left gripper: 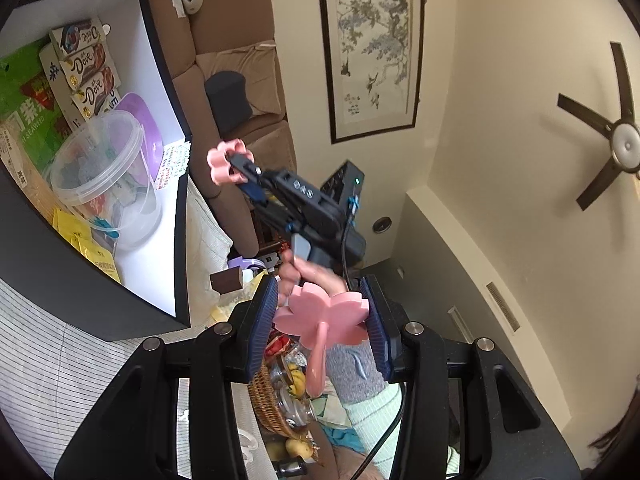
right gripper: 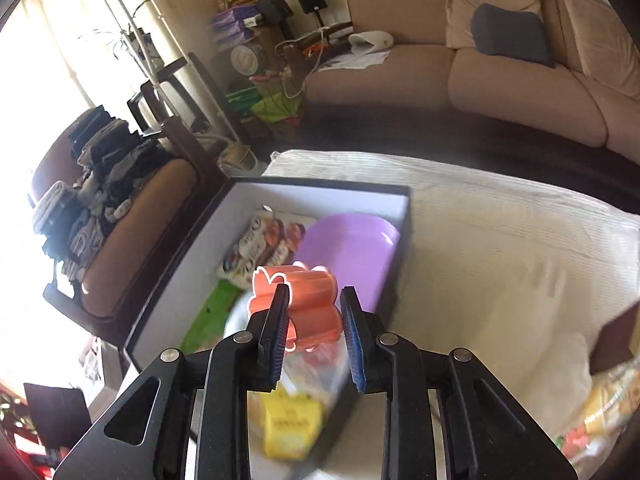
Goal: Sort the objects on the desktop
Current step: 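Place the salmon-pink mold onto the purple plate in the black box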
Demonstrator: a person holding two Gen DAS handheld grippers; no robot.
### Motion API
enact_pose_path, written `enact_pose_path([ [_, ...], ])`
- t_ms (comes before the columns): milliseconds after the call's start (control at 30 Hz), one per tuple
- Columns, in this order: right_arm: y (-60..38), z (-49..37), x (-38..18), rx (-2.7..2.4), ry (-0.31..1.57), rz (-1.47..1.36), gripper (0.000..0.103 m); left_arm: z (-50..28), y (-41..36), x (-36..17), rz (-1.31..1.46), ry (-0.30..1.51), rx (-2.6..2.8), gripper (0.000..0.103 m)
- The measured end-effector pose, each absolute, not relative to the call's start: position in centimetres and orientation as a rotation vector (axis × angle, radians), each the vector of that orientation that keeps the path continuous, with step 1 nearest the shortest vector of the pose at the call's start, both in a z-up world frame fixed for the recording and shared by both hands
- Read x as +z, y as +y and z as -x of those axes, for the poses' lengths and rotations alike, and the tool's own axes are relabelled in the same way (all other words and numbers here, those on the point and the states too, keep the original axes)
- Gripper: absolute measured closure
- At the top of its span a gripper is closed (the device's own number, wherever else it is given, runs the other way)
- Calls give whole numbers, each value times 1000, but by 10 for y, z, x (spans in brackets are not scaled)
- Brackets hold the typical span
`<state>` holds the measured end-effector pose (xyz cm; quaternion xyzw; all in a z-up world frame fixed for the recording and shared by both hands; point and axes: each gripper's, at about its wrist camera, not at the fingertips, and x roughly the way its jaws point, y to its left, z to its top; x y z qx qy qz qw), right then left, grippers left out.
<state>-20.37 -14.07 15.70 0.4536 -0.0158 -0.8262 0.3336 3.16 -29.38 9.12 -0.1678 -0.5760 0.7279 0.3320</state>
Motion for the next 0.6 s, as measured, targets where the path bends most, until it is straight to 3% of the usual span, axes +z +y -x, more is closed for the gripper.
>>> enact_pose_path([
  [233,-234,267,118,-2153,38,-1379,77,-30,-309,88,442,-1516,1931,63],
  [600,-246,304,77,-2187,107,-1505,73,-26,-324,78,455,-1562,1918,63],
])
